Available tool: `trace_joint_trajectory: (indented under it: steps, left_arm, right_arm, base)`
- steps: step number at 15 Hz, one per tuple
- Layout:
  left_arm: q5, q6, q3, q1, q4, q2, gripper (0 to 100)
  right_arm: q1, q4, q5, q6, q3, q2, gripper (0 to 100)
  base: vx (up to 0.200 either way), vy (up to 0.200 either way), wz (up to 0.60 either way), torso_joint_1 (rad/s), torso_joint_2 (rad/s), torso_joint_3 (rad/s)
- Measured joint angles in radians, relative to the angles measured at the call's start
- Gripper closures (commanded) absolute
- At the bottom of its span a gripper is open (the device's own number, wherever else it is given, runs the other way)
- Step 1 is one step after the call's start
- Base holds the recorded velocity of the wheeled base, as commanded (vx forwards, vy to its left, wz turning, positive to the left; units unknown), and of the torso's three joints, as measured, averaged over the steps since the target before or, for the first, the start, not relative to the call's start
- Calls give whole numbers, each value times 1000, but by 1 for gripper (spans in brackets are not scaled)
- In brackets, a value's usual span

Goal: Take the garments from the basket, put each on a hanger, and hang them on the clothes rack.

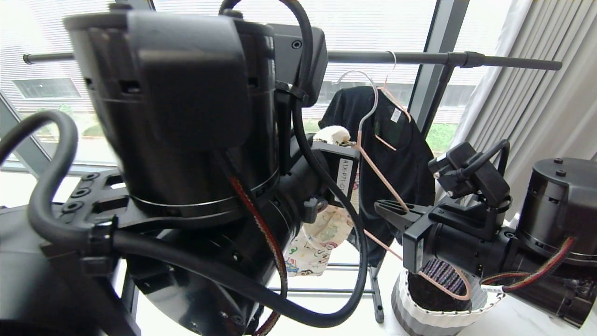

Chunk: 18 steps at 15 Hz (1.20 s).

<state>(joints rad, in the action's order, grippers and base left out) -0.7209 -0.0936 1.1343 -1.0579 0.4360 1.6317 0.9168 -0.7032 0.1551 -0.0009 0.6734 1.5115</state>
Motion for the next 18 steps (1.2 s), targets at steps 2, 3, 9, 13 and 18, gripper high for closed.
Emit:
trace_joint_trajectory:
  steps: [2,3,9,13,18]
  left_arm:
    - [14,-13,-4,3,0,-11,0]
    - [16,-30,-5,12,0,-17,0]
    - [20,-86,-1,93,1,-64,0]
    - [234,-279,-84,140,-1,-134,0]
    - [352,-347,-69,195,-2,-161,0]
  right_arm:
    - [0,-23,0,-11,-1,1,100]
    - [0,-30,0,-15,-2,2,100]
    - [-15,-97,0,-39,-74,-1,100]
    - [-32,-99,0,-38,-82,-3,100]
    - [-34,-98,-2,-59,-86,-18,100]
  base:
    - [0,0,0,0,0,0]
    - [0,0,0,0,0,0]
    - [0,0,0,0,0,0]
    - [0,0,0,0,0,0]
    - [0,0,0,0,0,0]
